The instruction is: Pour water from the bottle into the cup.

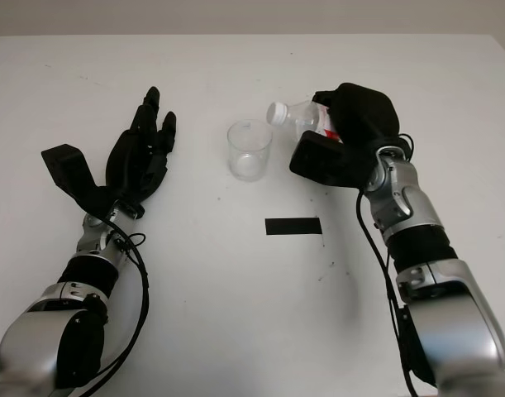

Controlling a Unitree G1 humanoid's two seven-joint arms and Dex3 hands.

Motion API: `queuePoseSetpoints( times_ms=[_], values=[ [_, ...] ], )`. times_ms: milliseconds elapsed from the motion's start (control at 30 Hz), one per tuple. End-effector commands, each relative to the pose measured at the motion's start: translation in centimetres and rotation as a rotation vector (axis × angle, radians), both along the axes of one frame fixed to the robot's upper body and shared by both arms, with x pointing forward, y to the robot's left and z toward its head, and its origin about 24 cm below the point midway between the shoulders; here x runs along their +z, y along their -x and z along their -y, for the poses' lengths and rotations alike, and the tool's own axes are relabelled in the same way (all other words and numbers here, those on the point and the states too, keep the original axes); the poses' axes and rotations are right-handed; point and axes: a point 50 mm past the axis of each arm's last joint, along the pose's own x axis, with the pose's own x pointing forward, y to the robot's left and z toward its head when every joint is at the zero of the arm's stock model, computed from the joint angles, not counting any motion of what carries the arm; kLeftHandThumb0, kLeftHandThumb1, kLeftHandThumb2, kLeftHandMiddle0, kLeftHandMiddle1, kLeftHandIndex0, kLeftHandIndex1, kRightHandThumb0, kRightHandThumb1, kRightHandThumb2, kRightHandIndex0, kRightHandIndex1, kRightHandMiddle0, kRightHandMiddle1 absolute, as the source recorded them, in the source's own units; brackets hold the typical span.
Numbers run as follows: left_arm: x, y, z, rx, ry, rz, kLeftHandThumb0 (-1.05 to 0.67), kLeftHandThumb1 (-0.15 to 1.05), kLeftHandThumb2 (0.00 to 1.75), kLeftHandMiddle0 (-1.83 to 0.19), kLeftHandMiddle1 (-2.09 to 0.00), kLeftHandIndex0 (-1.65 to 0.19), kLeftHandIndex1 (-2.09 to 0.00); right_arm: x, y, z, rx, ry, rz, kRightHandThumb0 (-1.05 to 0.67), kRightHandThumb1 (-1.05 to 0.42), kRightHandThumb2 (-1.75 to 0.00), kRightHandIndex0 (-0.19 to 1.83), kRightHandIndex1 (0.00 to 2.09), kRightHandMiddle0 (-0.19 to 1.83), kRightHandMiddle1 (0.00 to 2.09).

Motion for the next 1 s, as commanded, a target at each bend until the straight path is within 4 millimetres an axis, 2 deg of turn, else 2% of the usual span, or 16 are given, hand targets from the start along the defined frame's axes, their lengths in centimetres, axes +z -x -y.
queuePoseSetpoints(
  times_ms=[0,67,133,233,433,700,967],
  values=[
    [-1.1,0.4,0.0,0.007,0.007,-0.034,-0.82,1.05,0.59,0.19,0.00,0.19,0.00,1.7,-0.1,0.1,-0.008,0.036,0.053,-0.21,-0.99,-0.21,1.23,2.09,0.89,2.09],
    [-1.1,0.4,0.0,0.008,0.008,-0.034,-0.82,1.05,0.59,0.19,0.00,0.19,0.00,1.9,-0.1,0.0,-0.010,0.073,0.079,-0.22,-0.99,-0.20,1.19,2.09,0.81,2.09],
    [-1.2,0.4,0.0,0.007,0.013,-0.037,-0.82,1.05,0.59,0.19,0.00,0.19,0.00,2.2,-0.1,0.0,-0.003,0.124,0.120,-0.24,-0.99,-0.15,1.06,2.09,0.73,2.09],
    [-1.2,0.4,0.1,0.003,0.014,-0.037,-0.82,1.05,0.58,0.19,0.00,0.19,0.00,2.4,-0.1,-0.1,0.001,0.194,0.155,-0.25,-0.99,-0.13,1.03,2.09,0.70,2.09],
    [-1.2,0.4,0.2,0.012,0.018,-0.038,-0.82,1.05,0.59,0.19,0.00,0.19,0.00,3.0,-0.3,-0.3,0.007,0.306,0.199,-0.26,-1.02,-0.12,1.08,2.09,0.67,2.09],
    [-1.3,0.5,0.2,0.011,0.029,-0.040,-0.82,1.05,0.58,0.19,0.00,0.19,0.00,3.2,-0.5,-0.7,0.019,0.434,0.261,-0.26,-1.02,-0.13,1.27,2.09,0.69,2.09],
    [-1.5,0.5,0.5,0.013,0.044,-0.046,-0.81,1.05,0.58,0.19,0.00,0.19,0.00,3.5,-0.5,-1.3,0.039,0.494,0.306,-0.28,-1.03,-0.10,1.24,2.09,0.55,2.09]
  ],
)
